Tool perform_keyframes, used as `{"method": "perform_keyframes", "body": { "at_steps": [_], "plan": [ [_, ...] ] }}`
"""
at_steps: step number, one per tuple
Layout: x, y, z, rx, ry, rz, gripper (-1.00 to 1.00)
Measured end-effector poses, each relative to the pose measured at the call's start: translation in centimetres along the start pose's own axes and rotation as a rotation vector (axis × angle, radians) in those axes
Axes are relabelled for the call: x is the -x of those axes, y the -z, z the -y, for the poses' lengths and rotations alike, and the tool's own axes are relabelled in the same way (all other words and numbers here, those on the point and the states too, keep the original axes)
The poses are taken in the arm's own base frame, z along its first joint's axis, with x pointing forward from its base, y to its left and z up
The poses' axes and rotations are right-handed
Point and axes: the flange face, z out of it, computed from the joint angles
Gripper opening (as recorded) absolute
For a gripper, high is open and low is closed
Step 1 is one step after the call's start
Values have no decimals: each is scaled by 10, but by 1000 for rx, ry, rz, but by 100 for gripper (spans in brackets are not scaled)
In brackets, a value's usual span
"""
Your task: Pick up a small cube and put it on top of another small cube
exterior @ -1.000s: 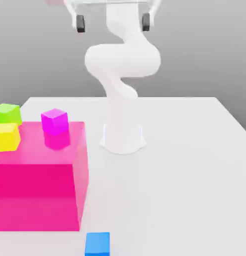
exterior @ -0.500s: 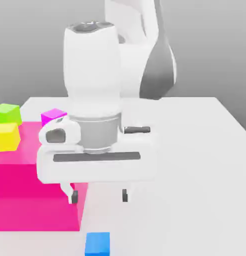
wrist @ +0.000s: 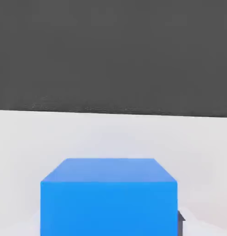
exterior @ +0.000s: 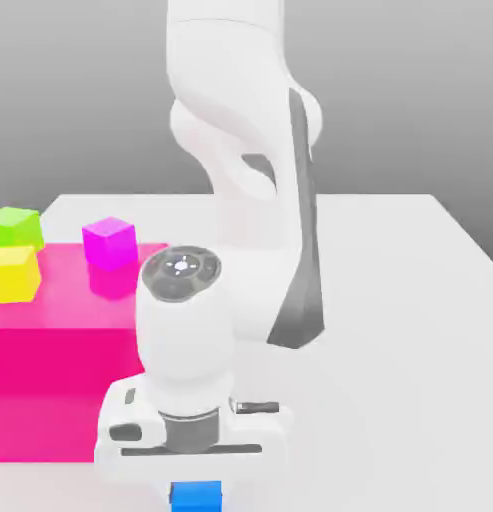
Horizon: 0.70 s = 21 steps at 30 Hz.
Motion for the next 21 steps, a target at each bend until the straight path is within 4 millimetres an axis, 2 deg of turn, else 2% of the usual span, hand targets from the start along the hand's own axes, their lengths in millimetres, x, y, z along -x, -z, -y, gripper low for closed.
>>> {"method": "perform_keyframes", "body": {
  "at_steps": [3,6,8,10,14,21],
  "plan": [
    [-1,32,0,0,0,0,-100],
    [-7,75,3,-33,-32,-8,-100],
    [-12,102,-6,-56,-101,-4,-100],
    [-17,129,-20,-76,-179,2,-100],
    [-24,179,-59,-108,-355,15,-100],
    [-6,255,-117,-138,-616,33,-100]
  ]
}}
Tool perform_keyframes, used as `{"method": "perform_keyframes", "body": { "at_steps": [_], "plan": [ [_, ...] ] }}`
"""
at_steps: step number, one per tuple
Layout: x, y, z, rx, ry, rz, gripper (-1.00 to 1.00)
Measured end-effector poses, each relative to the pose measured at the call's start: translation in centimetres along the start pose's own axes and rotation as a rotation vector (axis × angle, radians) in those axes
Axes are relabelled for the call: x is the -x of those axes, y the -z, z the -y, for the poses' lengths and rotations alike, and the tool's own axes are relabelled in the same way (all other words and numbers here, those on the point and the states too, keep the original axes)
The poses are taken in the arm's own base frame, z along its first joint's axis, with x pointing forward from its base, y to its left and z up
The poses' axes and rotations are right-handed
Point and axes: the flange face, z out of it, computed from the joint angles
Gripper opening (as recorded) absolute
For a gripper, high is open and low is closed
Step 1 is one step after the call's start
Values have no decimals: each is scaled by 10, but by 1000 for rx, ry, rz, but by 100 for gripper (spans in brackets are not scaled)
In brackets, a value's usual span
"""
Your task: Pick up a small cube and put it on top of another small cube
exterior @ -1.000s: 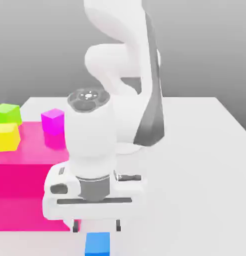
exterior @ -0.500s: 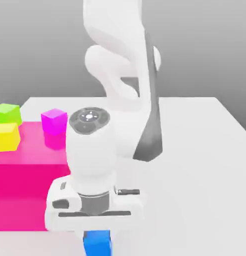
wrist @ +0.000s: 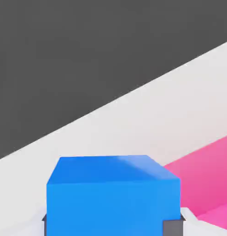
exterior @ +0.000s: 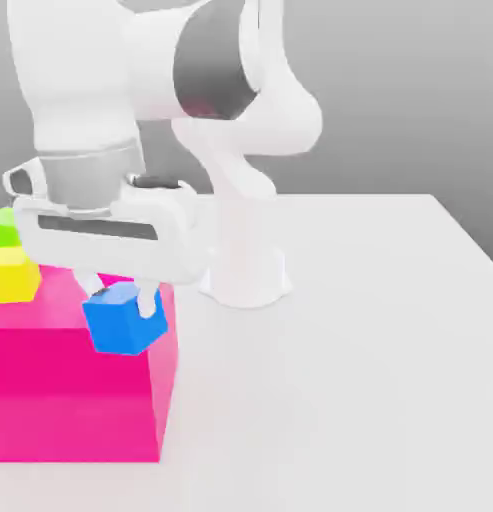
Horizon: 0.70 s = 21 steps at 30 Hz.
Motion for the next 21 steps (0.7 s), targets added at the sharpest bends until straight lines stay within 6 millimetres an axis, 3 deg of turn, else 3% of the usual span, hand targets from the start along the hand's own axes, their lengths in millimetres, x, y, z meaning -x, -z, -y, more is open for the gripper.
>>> {"method": "perform_keyframes", "body": {
  "at_steps": [6,12,14,17,18,21],
  "plan": [
    [-4,60,-55,-12,-239,-12,-100],
    [1,93,-128,39,-519,-67,-100],
    [0,80,-146,78,-585,-93,-100],
    [-4,42,-155,89,-605,-101,-100],
    [-4,30,-157,90,-606,-101,100],
    [-4,30,-157,90,-606,-101,100]
  ]
}}
